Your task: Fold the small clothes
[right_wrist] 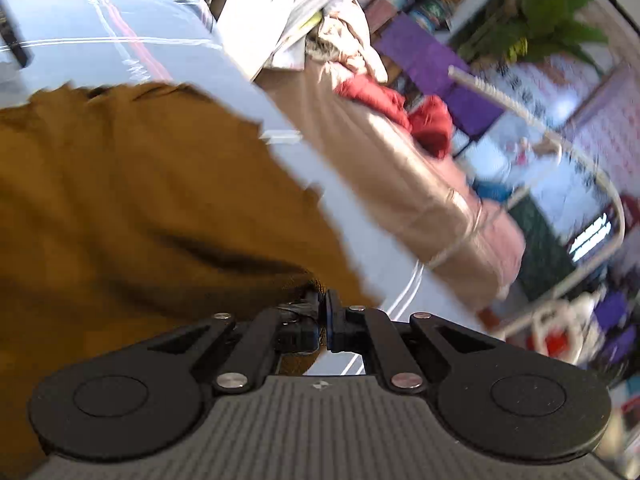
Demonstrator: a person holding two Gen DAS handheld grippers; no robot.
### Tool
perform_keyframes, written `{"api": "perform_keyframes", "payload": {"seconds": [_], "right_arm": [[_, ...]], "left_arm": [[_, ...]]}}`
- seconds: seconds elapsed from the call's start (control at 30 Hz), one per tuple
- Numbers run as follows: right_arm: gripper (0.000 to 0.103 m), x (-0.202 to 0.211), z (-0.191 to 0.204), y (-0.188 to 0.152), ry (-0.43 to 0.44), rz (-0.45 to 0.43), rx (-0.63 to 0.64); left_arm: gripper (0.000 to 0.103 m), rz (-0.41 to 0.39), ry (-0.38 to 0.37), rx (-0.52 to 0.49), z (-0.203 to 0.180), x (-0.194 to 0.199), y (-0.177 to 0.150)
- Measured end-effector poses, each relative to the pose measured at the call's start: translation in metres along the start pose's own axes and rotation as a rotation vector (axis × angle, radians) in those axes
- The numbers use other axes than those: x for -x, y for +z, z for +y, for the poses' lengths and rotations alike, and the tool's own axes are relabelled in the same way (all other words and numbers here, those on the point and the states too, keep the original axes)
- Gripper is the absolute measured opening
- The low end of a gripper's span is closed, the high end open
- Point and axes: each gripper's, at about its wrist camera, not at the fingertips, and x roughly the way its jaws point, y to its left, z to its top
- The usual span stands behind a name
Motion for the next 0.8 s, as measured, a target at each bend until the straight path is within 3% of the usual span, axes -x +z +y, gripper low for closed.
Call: {"api": "perform_keyframes", "payload": {"seconds": [0.1, 0.2, 0.27, 0.4, 0.5, 0.6, 0.8], "right_arm": [[0.005, -0.005, -0.047, 0.060, -0.152, -0.118, -0.012], [0.005, 0.011, -0.058, 0.086, -0.191, -0.177, 0.051], [0.005, 0.013, -0.042, 0.069, -0.150, -0.148, 0.128], [0.005, 0.019, 0.009, 0.002, -0.005, -0.019, 0.210], [0.005, 0.025, 0.043, -0.042, 0.100, 0.097, 0.202], [0.005, 0.027, 0.058, -0.061, 0.129, 0.158, 0.162], [0.005, 0.026, 0.044, -0.060, 0.095, 0.158, -0.035]], "left_arm": [[0.092, 0.002, -0.002, 0.018, -0.002, -0.002, 0.002], [0.092, 0.014, 0.002, 0.021, -0.004, -0.012, 0.000], [0.092, 0.022, 0.002, -0.006, -0.009, -0.021, 0.000], [0.086, 0.001, 0.024, -0.123, -0.025, -0.036, 0.007], [0.084, -0.025, 0.019, -0.208, -0.044, -0.053, 0.017], [0.078, -0.043, 0.048, -0.360, -0.078, -0.075, 0.020], [0.078, -0.185, 0.288, -0.682, -0.136, -0.118, 0.004]]}}
